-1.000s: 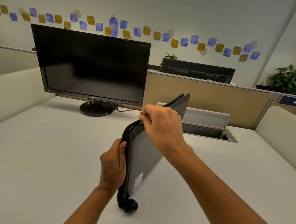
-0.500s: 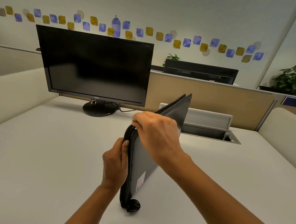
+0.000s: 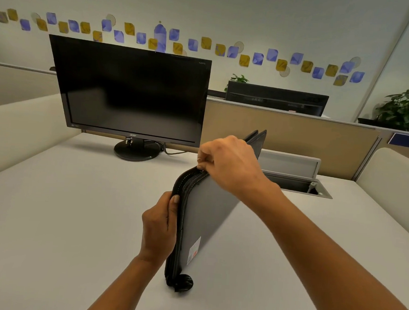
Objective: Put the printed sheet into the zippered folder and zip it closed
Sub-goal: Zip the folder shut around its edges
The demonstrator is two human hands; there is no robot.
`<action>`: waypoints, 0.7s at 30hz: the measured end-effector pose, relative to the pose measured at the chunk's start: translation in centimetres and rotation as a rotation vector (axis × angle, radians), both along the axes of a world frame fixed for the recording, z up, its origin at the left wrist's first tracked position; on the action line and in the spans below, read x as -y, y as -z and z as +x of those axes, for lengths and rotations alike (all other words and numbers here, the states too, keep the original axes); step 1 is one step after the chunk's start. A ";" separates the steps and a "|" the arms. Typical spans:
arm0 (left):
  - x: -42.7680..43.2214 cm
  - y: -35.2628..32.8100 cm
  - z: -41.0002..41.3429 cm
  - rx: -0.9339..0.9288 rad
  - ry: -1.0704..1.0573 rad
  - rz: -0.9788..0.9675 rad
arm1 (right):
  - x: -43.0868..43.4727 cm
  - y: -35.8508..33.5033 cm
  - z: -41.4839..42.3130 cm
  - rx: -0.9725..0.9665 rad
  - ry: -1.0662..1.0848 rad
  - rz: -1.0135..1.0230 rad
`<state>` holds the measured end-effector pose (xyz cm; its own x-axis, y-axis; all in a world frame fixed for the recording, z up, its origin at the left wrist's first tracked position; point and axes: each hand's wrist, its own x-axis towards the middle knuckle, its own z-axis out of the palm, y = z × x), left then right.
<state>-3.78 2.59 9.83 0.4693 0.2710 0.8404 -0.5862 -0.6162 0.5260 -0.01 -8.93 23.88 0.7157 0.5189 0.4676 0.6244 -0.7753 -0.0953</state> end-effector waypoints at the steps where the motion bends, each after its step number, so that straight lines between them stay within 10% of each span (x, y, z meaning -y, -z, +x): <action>1: 0.1 0.0 -0.1 0.004 0.005 0.005 | 0.4 -0.1 0.6 -0.007 0.038 -0.009; 21: -0.1 0.4 0.4 -0.038 0.028 -0.082 | 3.1 1.2 4.1 -0.008 0.200 0.137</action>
<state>-3.37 2.73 9.46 0.5091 0.3245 0.7972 -0.5810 -0.5537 0.5965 4.09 -11.98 22.72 0.8017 0.2990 0.5175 0.4588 -0.8629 -0.2122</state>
